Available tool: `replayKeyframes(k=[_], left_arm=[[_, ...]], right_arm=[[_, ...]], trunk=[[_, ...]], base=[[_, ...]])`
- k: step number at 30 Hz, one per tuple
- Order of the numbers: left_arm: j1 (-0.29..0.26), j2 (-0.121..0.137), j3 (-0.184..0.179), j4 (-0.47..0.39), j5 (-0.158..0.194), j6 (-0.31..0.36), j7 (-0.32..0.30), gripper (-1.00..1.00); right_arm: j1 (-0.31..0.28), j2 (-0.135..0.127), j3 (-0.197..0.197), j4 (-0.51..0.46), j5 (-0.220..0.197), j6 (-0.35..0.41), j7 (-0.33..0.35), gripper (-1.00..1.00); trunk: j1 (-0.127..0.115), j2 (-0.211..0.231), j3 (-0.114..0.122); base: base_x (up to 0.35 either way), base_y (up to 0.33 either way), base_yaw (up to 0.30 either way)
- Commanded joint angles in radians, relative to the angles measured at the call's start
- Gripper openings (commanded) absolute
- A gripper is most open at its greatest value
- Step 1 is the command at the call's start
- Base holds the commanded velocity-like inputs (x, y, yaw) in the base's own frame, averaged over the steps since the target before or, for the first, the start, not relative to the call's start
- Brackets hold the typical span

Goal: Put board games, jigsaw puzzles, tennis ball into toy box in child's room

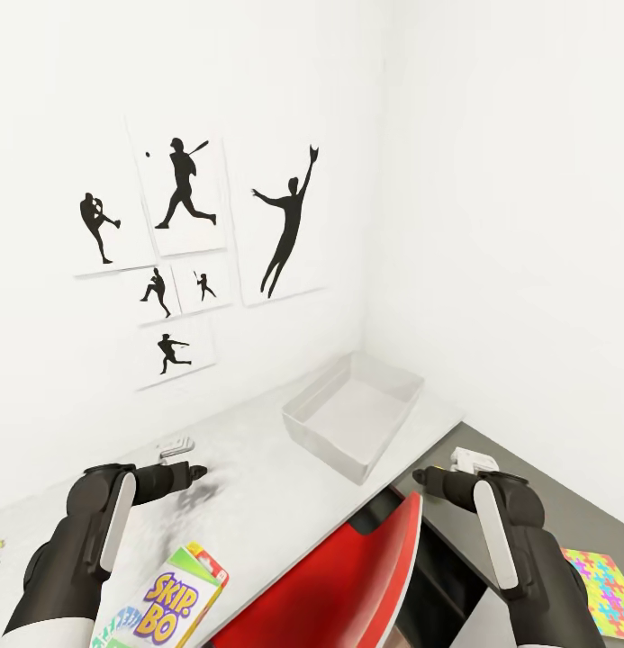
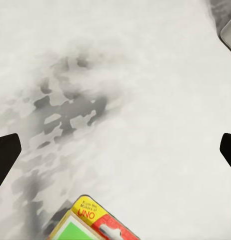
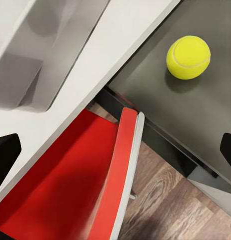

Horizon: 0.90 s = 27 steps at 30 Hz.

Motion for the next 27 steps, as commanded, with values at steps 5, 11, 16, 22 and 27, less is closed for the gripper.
replayKeyframes(k=[5, 11, 16, 22, 27], left_arm=[[-0.002, 0.0, 0.001, -0.001, 0.003, 0.005, -0.001, 1.0], [-0.002, 0.0, 0.001, -0.001, 0.003, 0.005, -0.001, 1.0], [-0.001, 0.0, 0.001, -0.001, 0.003, 0.005, -0.001, 1.0], [-0.001, 0.0, 0.001, -0.001, 0.003, 0.005, -0.001, 1.0], [-0.002, 0.0, 0.001, -0.001, 0.003, 0.005, 0.0, 1.0]], right_arm=[[-0.001, 0.001, -0.001, -0.002, -0.011, 0.004, -0.01, 1.0], [-0.001, 0.001, 0.0, -0.004, -0.01, 0.004, -0.01, 1.0], [-0.002, 0.004, 0.001, -0.02, -0.011, 0.004, -0.01, 1.0], [-0.005, 0.032, 0.019, -0.041, -0.01, 0.004, -0.011, 1.0], [-0.006, 0.042, 0.026, -0.042, -0.004, 0.004, -0.013, 1.0]], trunk=[[0.001, -0.002, -0.002], [0.001, -0.002, -0.002], [0.001, -0.002, -0.002], [0.001, -0.002, -0.002], [0.001, -0.002, -0.002]], base=[[0.0, 0.0, 0.0], [0.016, -0.004, 0.0], [0.13, -0.089, 0.0], [0.096, -0.079, 0.0], [0.053, -0.055, 0.0]])
